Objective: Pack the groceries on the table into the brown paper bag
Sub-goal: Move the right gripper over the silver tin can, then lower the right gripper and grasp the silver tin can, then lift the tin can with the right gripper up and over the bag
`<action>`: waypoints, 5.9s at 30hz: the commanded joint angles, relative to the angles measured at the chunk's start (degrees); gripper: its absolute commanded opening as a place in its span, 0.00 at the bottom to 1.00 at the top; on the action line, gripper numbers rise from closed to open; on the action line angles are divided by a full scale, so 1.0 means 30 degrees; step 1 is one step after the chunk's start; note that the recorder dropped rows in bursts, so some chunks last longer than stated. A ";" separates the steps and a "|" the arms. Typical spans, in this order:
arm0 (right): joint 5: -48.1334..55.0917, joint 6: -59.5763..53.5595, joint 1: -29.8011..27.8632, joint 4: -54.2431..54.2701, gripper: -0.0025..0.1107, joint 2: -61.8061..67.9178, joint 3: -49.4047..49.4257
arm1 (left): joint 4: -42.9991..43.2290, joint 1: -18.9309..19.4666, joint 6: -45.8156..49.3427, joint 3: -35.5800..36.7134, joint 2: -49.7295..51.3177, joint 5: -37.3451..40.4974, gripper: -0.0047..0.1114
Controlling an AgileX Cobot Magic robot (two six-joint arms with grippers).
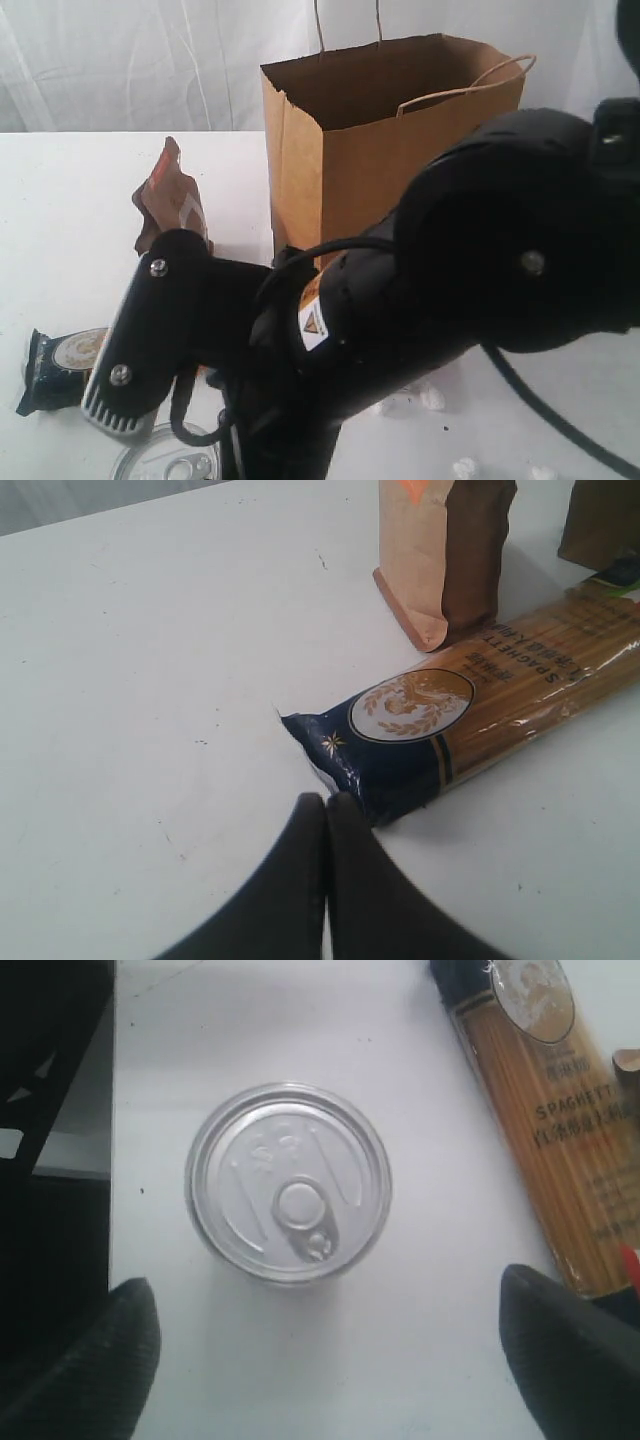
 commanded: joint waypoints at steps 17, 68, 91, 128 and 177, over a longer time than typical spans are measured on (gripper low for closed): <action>-0.2302 -0.1035 0.1661 0.0428 0.77 0.2870 -0.0119 | -0.0045 0.0083 -0.0032 0.0049 -0.0101 0.0056 0.04; -0.4754 0.2224 0.1661 0.1136 0.02 0.0674 -0.0119 | -0.0045 0.0083 -0.0032 0.0049 -0.0101 0.0056 0.04; -0.2049 0.9798 0.1224 -0.7505 0.02 -0.3505 -0.0119 | -0.0045 0.0083 -0.0032 0.0049 -0.0101 0.0056 0.04; 0.3539 1.6642 -0.0264 -1.1003 0.02 -0.7782 -0.1290 | -0.0045 0.0083 -0.0032 0.0049 -0.0101 0.0056 0.04; 0.8397 1.2689 -1.0921 -0.9899 0.02 -0.5003 -0.8870 | -0.0045 0.0083 -0.0032 0.0049 -0.0101 0.0056 0.04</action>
